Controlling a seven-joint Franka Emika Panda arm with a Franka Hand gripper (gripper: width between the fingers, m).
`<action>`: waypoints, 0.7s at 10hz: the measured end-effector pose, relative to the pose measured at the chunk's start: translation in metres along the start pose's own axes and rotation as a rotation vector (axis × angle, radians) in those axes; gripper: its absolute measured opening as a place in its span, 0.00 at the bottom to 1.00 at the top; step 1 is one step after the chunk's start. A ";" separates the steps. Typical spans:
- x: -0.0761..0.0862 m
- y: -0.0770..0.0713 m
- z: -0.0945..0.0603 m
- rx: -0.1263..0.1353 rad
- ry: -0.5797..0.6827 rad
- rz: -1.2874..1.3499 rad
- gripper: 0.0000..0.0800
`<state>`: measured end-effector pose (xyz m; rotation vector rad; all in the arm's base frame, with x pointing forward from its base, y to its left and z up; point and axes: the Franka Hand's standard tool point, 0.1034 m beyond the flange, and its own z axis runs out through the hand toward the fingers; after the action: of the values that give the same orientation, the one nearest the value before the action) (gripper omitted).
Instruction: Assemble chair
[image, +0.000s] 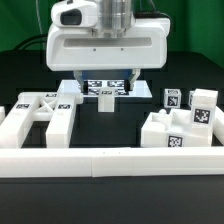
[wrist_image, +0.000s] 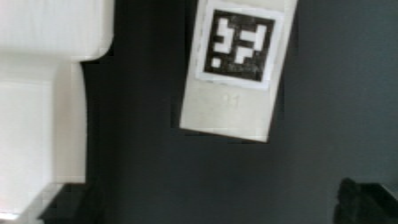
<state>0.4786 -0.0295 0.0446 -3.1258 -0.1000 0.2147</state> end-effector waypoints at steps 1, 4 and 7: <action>-0.003 -0.004 -0.001 0.017 -0.072 0.005 0.81; -0.011 -0.004 0.002 0.057 -0.301 0.015 0.81; -0.017 -0.001 0.010 0.039 -0.543 0.037 0.81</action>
Offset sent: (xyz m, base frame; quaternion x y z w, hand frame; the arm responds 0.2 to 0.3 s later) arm -0.0006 -0.0176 -0.0013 0.0253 -0.2324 0.0236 0.9720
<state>0.4606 -0.0293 0.0371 -2.9367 -0.0373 1.0404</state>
